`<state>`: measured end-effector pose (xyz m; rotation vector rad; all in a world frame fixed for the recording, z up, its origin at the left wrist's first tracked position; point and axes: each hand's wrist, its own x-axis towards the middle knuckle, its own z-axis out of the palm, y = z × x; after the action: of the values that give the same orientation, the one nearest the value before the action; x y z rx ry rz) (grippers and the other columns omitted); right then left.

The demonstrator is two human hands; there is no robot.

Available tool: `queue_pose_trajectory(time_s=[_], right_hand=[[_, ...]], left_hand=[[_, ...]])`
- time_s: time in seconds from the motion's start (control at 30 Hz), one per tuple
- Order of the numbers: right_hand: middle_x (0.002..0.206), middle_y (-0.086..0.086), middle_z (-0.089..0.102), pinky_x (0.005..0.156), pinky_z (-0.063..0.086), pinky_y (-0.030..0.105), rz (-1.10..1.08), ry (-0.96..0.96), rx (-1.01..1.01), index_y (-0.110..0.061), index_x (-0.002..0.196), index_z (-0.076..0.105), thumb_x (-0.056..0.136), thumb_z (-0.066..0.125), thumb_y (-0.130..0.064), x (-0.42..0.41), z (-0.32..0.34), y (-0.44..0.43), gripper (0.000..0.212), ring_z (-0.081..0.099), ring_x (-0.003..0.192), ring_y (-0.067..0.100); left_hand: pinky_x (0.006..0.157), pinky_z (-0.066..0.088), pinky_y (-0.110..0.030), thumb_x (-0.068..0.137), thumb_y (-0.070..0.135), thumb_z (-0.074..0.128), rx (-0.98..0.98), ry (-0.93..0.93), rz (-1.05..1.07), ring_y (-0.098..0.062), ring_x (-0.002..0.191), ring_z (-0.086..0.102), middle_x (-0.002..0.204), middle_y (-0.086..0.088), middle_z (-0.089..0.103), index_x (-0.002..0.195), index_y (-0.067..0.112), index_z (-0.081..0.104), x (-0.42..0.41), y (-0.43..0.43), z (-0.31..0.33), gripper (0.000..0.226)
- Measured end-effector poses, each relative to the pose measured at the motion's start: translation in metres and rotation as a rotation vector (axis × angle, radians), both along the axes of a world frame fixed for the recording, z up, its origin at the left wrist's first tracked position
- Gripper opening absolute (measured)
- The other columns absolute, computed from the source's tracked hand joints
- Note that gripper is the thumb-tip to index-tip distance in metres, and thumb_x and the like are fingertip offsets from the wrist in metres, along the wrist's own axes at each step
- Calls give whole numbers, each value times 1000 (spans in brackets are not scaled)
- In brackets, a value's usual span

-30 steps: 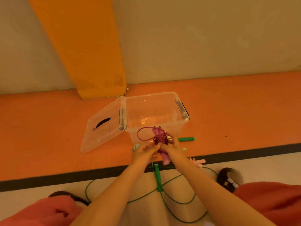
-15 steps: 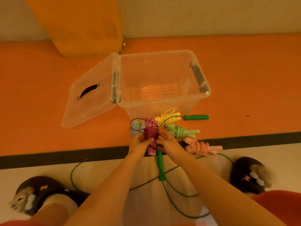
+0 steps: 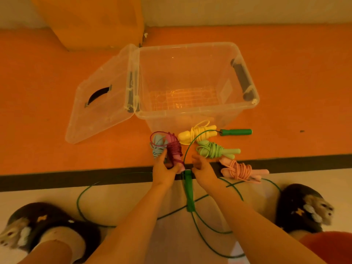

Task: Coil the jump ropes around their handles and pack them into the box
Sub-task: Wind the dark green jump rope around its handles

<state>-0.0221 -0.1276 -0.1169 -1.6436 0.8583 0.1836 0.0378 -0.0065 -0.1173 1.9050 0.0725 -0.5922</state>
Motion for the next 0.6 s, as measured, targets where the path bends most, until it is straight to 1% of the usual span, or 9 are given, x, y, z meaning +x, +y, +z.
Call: queue_pose_trajectory(time_s=[0.1,0.2,0.27,0.3,0.33,0.4,0.47,0.53,0.6], right_hand=[[113,14,58,82,41,24,177,157,-132,-4,127,52,91,45,6,-18,-19,1,38,56,104,24],[90,10,59,80,53,39,176,257,-252,-10,116,57,89,48,-2,-27,-24,1,29,63,93,32],[89,11,59,70,57,43,149,318,-188,-10,114,55,89,52,-5,-30,-23,2,25,66,80,32],[91,13,60,64,58,41,150,354,-125,-10,115,54,91,55,-7,-31,-23,5,24,66,73,30],[95,13,62,62,58,40,169,388,-90,-10,114,53,90,59,-11,-33,-22,7,25,66,71,28],[100,11,65,69,58,43,235,427,-125,-13,109,55,86,68,-23,-36,-28,12,28,67,80,27],[89,5,64,66,54,35,275,455,-184,-16,94,56,83,71,-32,-39,-29,16,24,65,78,21],[75,3,59,57,45,28,222,434,-153,-16,81,56,85,68,-25,-40,-31,17,16,57,64,16],[66,6,55,52,45,27,83,353,23,-14,74,53,88,61,-9,-42,-30,16,17,52,49,13]], left_hand=[[70,49,-19,78,-2,74,15,-13,67,-13,94,59,127,3,43,137,14,46,-10,-3,8,67],[62,43,-10,78,-1,73,72,-40,84,-12,84,58,102,2,57,110,16,55,-24,0,11,40],[59,40,-8,80,1,71,108,19,58,-15,80,57,81,4,58,95,14,56,-35,6,6,25],[59,39,-8,82,1,70,123,63,29,-16,81,57,78,5,57,92,13,57,-40,9,1,20],[61,39,-9,83,2,69,139,107,-13,-16,84,57,79,4,58,92,12,58,-44,11,-3,17],[72,43,-17,84,7,69,158,214,-102,-15,91,57,90,3,59,100,10,61,-49,13,-10,18],[83,46,-25,85,6,68,112,318,-147,-18,101,60,103,-2,63,111,5,62,-52,12,-16,26],[88,51,-29,85,-1,66,32,383,-144,-26,109,61,113,-12,65,118,0,61,-53,10,-19,33],[81,53,-27,85,-6,64,-36,429,-101,-27,104,62,112,-15,64,119,-4,60,-54,9,-17,34]])
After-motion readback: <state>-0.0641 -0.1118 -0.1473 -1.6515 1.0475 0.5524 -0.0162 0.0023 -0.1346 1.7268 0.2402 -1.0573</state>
